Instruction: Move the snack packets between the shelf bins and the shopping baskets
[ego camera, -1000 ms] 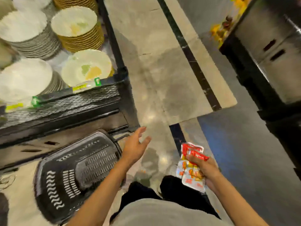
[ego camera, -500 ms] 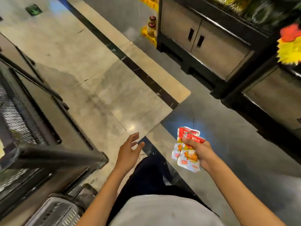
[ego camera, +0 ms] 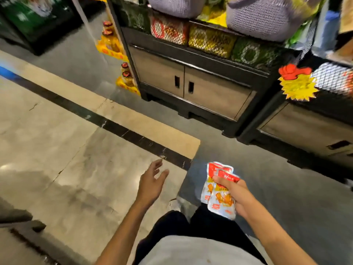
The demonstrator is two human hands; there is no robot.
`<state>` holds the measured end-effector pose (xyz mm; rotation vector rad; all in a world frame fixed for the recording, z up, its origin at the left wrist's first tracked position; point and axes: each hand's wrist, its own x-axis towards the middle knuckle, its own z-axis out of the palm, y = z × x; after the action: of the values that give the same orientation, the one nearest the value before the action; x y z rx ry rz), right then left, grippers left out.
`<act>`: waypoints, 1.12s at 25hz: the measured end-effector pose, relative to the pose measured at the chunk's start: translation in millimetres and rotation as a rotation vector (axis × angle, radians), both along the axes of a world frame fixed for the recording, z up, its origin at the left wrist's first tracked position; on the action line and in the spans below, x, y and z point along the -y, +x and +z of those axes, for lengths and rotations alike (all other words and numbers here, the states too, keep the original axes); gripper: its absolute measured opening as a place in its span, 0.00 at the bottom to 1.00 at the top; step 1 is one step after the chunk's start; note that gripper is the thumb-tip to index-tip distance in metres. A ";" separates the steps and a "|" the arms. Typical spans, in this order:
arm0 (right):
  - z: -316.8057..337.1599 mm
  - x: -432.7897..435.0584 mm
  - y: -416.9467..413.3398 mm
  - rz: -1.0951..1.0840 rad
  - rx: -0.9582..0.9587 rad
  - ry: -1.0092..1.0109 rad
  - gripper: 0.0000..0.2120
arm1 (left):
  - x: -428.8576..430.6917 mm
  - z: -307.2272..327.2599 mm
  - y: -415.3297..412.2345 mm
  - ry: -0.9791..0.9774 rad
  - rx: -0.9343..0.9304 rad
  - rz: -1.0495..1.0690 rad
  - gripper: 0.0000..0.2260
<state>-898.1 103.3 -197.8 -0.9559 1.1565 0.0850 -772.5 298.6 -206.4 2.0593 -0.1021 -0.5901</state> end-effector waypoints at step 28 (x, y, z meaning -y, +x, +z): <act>262.9 447.5 422.4 -0.337 0.549 -0.699 0.17 | 525.5 220.8 459.6 -0.420 0.852 -0.554 0.20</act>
<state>-475.7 -344.2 65.1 -1.2662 0.8125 -0.8544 -313.0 -226.9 14.4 1.7217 -1.2101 0.0438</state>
